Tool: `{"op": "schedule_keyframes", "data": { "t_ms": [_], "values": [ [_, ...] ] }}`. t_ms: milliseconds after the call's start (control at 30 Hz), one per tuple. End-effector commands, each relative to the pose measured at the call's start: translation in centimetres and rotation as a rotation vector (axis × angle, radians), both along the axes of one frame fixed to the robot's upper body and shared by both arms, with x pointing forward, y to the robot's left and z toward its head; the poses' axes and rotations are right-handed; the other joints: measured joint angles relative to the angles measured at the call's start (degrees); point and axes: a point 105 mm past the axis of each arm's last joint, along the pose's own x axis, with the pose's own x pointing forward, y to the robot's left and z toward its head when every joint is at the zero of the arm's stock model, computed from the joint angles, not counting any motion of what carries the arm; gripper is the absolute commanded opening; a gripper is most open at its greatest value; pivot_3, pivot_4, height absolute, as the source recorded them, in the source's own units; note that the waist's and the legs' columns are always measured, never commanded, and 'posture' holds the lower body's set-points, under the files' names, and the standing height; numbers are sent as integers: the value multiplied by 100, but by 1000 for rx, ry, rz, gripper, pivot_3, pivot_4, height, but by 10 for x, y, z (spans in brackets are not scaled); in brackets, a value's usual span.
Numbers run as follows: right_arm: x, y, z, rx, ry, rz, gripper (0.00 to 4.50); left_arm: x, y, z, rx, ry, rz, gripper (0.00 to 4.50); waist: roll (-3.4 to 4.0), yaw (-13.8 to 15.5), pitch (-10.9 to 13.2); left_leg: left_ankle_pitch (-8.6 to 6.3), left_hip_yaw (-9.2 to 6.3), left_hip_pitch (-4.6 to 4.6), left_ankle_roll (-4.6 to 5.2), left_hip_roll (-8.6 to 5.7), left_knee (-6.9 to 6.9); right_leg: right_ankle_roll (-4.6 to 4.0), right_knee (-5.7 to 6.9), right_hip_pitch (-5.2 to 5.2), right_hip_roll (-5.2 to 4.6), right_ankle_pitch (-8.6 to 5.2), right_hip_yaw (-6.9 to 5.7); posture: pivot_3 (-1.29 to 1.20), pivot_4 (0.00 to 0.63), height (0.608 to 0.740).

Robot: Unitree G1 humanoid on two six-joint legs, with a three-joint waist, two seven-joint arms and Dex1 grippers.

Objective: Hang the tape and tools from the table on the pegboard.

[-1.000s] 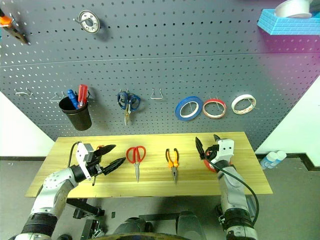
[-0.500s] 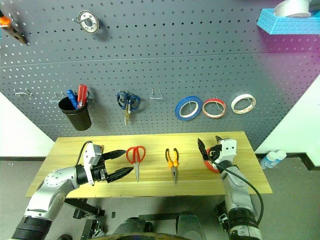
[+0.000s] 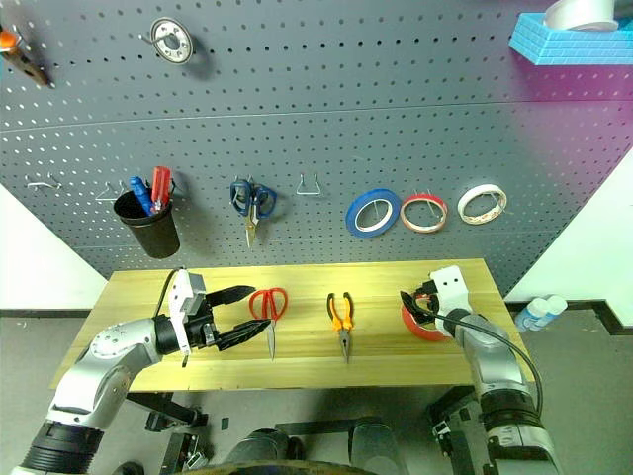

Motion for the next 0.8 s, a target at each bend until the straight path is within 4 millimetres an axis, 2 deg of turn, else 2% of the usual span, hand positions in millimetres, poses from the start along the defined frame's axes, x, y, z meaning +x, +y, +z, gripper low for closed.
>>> {"op": "schedule_keyframes", "data": {
  "t_ms": [33,133,433,733,800],
  "values": [
    [5,14,13,37,10,98,4500,2,-3,15,-12,-41,-7,4457,-3,-3,7,0,3,1,0,1,1,0,0,0,0,0,2,-162,54,740],
    [4,9,2,-51,60,100,4500,0,-5,17,-16,-36,-9,4457,-14,0,18,0,6,1,0,1,1,0,0,0,0,1,5,-158,57,740],
    [-4,3,-22,-35,245,76,4500,-3,-4,17,11,-47,-27,4457,-23,9,60,-1,10,-1,1,1,-1,-1,-2,-3,0,1,9,-149,66,740],
    [-9,-12,-35,-138,293,68,4500,-5,1,11,22,-53,-22,4457,-25,7,85,-2,16,-1,3,1,-1,0,-2,-5,0,1,13,-142,72,740],
    [-12,-10,-38,-148,311,103,4500,-5,2,11,26,-58,-22,4457,-27,8,102,-2,17,0,3,2,-1,-1,-2,-4,0,1,13,-142,73,740]
  ]
}}
